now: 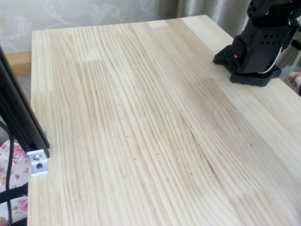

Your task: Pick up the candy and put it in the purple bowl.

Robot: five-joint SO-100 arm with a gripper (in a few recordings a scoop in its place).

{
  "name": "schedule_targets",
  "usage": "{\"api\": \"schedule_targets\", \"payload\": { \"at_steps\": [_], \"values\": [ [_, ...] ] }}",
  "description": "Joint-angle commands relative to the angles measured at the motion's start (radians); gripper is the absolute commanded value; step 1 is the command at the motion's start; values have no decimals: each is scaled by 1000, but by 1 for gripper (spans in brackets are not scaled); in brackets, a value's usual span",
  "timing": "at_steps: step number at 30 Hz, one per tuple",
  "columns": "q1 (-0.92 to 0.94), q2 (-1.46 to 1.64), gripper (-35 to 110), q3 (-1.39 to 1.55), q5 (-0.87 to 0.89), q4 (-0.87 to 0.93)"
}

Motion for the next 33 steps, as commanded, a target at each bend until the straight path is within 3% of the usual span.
{"api": "schedule_targets", "payload": {
  "at_steps": [1,12,17,19,27,33],
  "values": [
    [-15,58,14,14,-6,14],
    [-20,97,21,14,-26,41],
    [12,153,6,29,-98,100],
    [48,199,-1,49,-123,107],
    [224,405,-1,132,-334,153],
    [400,557,-1,196,-310,219]
  ]
}}
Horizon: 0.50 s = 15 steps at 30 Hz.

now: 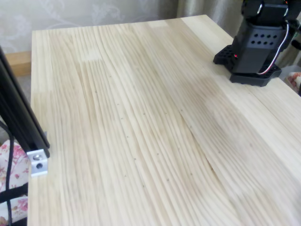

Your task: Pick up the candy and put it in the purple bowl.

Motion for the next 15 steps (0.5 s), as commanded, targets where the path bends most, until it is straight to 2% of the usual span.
{"api": "schedule_targets", "payload": {
  "at_steps": [1,8,15],
  "values": [
    [103,207,-1,31,8,6],
    [341,410,-1,193,-9,6],
    [571,632,-1,488,233,-132]
  ]
}}
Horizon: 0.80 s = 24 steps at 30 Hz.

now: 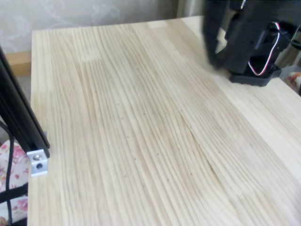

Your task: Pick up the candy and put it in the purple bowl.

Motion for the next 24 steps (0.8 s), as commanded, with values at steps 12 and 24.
{"api": "schedule_targets", "payload": {
  "at_steps": [12,24],
  "values": [
    [486,443,-1,479,186,-250],
    [746,818,-1,885,347,-236]
  ]
}}
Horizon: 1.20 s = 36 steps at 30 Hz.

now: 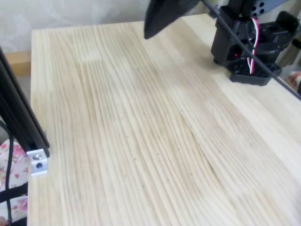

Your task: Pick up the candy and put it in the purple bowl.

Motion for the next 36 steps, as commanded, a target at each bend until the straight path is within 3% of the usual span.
{"api": "schedule_targets", "payload": {
  "at_steps": [1,16,36],
  "values": [
    [63,187,-1,101,12,18],
    [126,448,-1,347,91,127],
    [140,451,-1,382,78,118]
  ]
}}
